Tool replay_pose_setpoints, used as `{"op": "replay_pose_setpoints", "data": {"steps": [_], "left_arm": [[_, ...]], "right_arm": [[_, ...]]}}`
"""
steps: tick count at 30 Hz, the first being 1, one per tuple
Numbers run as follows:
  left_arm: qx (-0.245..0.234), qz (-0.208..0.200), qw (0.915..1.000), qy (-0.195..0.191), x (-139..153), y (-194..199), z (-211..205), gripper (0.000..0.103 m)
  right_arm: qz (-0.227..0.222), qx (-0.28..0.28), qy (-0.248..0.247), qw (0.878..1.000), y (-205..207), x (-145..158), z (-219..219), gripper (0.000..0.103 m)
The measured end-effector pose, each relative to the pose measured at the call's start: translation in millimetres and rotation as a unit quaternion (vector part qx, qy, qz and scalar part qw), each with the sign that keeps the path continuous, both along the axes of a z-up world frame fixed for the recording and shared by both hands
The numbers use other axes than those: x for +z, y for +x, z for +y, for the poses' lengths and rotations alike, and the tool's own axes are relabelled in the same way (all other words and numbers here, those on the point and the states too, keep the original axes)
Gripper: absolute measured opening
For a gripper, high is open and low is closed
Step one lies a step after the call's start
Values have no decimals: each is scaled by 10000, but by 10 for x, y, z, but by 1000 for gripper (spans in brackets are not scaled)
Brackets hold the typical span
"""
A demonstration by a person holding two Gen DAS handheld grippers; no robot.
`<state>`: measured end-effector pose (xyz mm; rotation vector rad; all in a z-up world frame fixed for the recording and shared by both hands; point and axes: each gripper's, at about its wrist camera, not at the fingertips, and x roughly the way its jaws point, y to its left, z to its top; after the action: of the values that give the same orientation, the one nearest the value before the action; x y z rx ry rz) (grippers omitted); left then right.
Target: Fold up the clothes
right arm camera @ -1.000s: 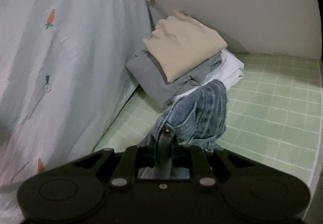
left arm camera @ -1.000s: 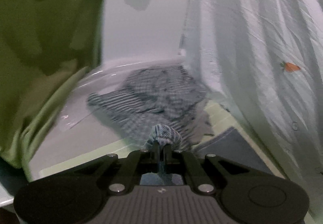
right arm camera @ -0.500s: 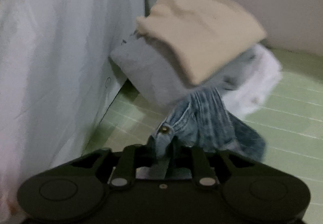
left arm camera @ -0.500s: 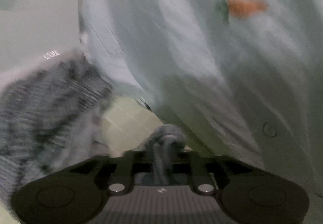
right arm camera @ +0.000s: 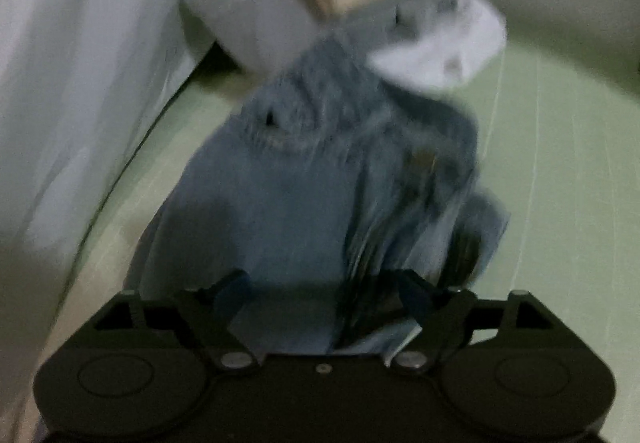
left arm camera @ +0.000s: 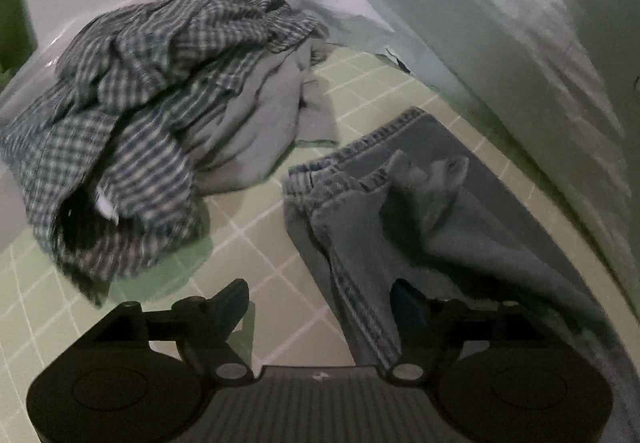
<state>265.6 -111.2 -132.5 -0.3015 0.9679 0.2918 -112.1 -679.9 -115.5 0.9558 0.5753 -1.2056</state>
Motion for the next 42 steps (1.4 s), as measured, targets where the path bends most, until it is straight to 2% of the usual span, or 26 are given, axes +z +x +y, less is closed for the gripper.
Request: {"op": "replay_pose_setpoints", "data": {"steps": [3, 8, 10, 12, 13, 15, 16, 17, 18, 19, 20, 23, 25, 28, 36, 39, 42], "left_arm": [[-74, -131, 9998, -151, 8, -35, -39, 89], [-403, -15, 9992, -22, -141, 185, -182, 89], [-348, -16, 9993, -98, -174, 257, -199, 89], [-316, -33, 9995, 56, -172, 294, -247, 83], [-319, -48, 9993, 166, -168, 310, -276, 78], [-391, -147, 9988, 237, -146, 309, -307, 42], [-447, -217, 9985, 227, -131, 298, -316, 31], [-503, -287, 9981, 217, -115, 288, -324, 18], [-571, -340, 9975, 238, -101, 275, -337, 16], [-651, -339, 9968, 327, -89, 247, -358, 16], [-650, -339, 9967, 334, -69, 196, -358, 15], [-528, -373, 9977, 216, 28, -57, -280, 14], [-437, -433, 9980, 106, 107, -316, -191, 14], [-405, -477, 9980, 59, 170, -778, -27, 14], [-155, -254, 9990, 328, 132, -2165, 498, 15], [192, -26, 9996, 209, 40, -2528, 823, 15], [144, -164, 9994, 282, 153, -2611, 991, 23]], "right_arm": [[-28, 156, -27, 9999, 88, -27, 85, 91], [195, 437, -110, 9988, 284, -23, 107, 98], [383, 497, -112, 9980, 360, -37, 103, 100], [572, 638, -104, 9963, 437, -68, 103, 101], [665, 718, -117, 9951, 447, -83, 102, 101], [820, 847, -178, 9929, 428, -102, 107, 101], [897, 912, -209, 9916, 418, -111, 110, 95], [974, 976, -240, 9902, 409, -120, 112, 83], [1051, 1041, -270, 9886, 399, -130, 115, 74], [1128, 1105, -301, 9870, 389, -139, 118, 55], [1205, 1169, -331, 9852, 379, -148, 120, 44], [1005, 1457, -492, 9830, 152, -137, 128, 26], [894, 1515, -543, 9829, 5, -101, 149, 18], [825, 1610, -626, 9815, -170, -41, 219, 14], [996, 2057, -837, 9699, -468, -19, 395, 14], [1042, 2273, -893, 9641, -497, 8, 539, 14], [1121, 2309, -941, 9619, -469, 40, 706, 17]]}}
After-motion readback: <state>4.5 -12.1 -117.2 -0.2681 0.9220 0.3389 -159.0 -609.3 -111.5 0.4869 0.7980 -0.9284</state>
